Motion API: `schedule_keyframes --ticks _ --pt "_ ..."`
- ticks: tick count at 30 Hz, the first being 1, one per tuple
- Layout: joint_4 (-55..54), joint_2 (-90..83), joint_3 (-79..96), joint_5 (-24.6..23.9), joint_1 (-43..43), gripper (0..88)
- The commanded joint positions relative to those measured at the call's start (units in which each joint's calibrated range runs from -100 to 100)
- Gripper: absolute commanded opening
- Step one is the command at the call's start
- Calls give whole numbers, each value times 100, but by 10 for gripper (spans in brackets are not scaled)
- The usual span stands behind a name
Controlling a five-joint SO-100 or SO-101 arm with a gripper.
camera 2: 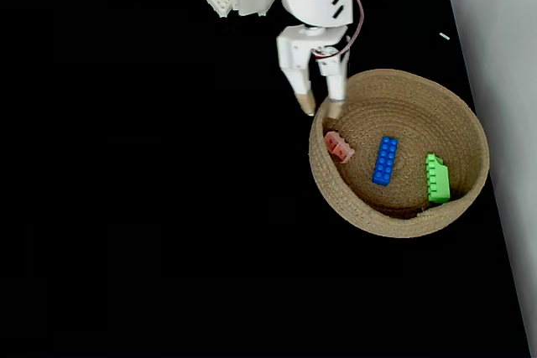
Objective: Place the lego blocks in the tray
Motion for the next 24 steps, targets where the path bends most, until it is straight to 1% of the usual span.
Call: schedule_keyframes --ticks 1,3,5,8,10,13,16,19,21,24 --pt "-652 -1883 2045 645 1239 0" --pt "-885 -2519 2994 879 1751 0" --pt "-1185 -3078 3814 928 2064 0" --pt "-1318 -3895 4790 879 2270 0" --pt "-1335 -4565 5538 1006 2385 0" --pt "-1360 -5528 6651 1421 2583 0" --pt "-1360 -6276 7535 1763 2591 0" --pt "-669 -6629 7645 2095 2352 0" --pt "-111 -6904 7645 2193 2097 0" --pt "722 -7377 7645 2491 1990 0"
